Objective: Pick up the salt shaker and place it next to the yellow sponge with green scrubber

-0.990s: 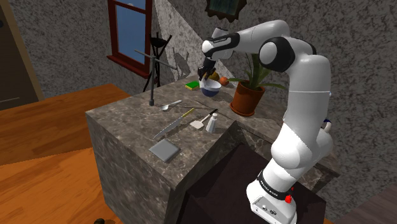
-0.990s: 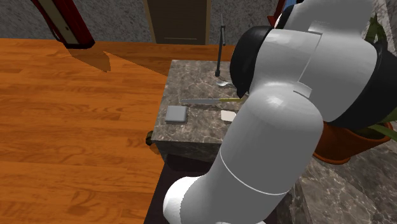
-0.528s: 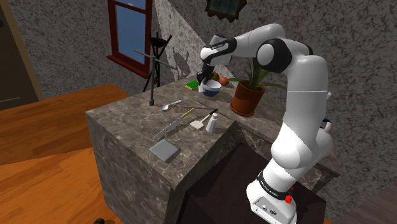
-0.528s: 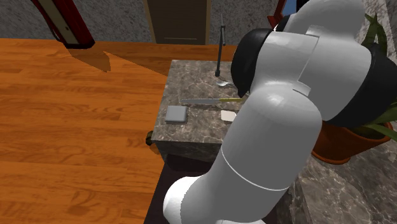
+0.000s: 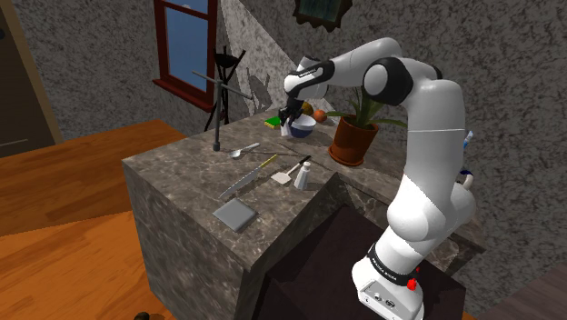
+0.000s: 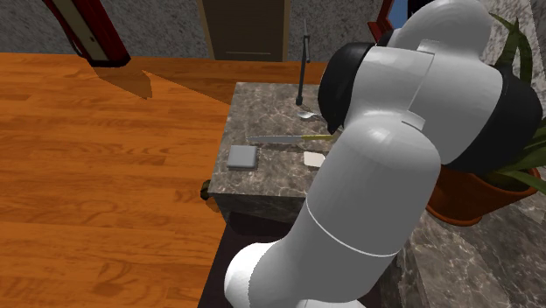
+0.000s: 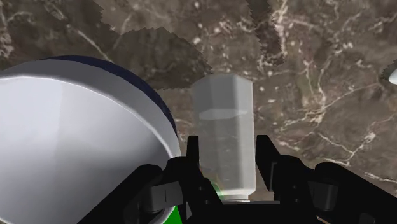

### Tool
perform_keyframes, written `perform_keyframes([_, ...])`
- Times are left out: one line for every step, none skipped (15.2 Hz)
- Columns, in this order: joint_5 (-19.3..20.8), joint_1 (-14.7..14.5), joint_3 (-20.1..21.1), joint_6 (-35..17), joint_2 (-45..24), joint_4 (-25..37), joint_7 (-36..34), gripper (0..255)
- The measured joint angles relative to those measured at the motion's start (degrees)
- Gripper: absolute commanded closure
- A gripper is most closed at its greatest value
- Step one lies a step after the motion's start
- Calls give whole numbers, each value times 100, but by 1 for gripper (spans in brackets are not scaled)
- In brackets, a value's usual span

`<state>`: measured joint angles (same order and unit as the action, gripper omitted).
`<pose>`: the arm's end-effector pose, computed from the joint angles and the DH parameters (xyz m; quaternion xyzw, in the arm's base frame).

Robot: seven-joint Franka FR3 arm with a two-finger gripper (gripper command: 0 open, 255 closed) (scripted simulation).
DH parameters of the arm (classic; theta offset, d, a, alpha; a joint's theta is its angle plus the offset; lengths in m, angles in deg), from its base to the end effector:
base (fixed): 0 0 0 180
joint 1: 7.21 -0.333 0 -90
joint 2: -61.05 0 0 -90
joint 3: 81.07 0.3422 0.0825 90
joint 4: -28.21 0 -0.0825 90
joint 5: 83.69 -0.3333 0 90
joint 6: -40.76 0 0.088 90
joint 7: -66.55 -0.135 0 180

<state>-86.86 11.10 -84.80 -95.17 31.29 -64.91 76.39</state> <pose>0.6357 -0.2481 0.3664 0.9865 -0.1169 0.1115 0.0258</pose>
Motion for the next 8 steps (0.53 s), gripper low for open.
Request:
perform_keyframes([2,-3,1,-18,12,-25,-2,255])
perform_keyframes([3,-5,1,-12,-14,2,-10,255])
perform_keyframes([3,-4,2,-19,-17,-1,-10,255])
perform_keyframes([1,1,4,-14,-19,4,-3,255])
perform_keyframes([3,-1,4,-18,-21,3,-8,0])
perform_keyframes([2,7,1,-10,-33,1,-2,0])
perform_keyframes([2,16,-6,-3,-53,7,1,0])
perform_keyframes([3,19,-10,1,-67,12,-1,0])
